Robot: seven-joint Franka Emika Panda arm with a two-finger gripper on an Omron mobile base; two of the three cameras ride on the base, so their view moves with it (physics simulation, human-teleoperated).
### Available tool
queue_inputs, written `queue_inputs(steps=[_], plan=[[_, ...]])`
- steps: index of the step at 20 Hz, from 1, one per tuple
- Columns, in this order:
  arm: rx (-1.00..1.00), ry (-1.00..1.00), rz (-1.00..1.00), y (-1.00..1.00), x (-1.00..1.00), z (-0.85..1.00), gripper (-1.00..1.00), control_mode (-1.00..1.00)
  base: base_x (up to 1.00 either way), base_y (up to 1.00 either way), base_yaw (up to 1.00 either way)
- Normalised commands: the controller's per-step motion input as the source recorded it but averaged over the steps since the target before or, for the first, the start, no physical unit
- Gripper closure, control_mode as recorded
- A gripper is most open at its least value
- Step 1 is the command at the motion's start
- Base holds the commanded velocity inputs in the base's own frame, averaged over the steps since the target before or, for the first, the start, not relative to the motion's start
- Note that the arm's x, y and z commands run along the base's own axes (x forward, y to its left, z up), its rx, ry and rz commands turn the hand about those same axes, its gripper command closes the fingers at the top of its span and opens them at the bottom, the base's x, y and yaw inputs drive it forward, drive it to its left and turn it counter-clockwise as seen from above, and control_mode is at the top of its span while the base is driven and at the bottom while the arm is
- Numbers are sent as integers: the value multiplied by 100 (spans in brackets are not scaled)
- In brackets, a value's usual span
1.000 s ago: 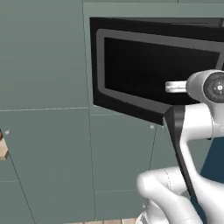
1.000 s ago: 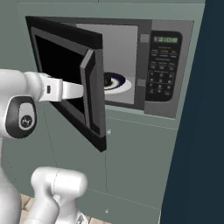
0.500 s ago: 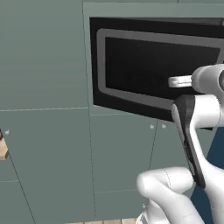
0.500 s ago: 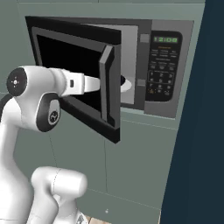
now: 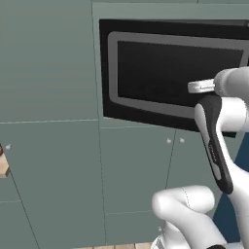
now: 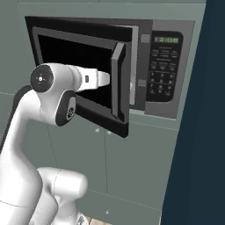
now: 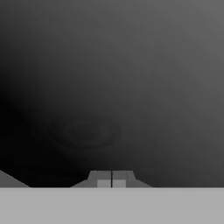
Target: Pick the eggplant from the counter and place it in the microwave. Then turn on the microwave.
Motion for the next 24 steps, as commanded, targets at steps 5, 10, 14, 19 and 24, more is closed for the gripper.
queue_inputs(steps=[5, 10, 14, 19, 24], plan=[[0, 0, 7, -2, 37, 0, 100, -100, 0, 0, 0], [0, 0, 6, -4, 41, 0, 100, -100, 0, 0, 0], [0, 0, 6, -2, 47, -2, 100, -100, 0, 0, 0], [0, 0, 5, 0, 47, -2, 100, -100, 0, 0, 0], [0, 0, 3, 0, 44, -3, 100, -100, 0, 0, 0]])
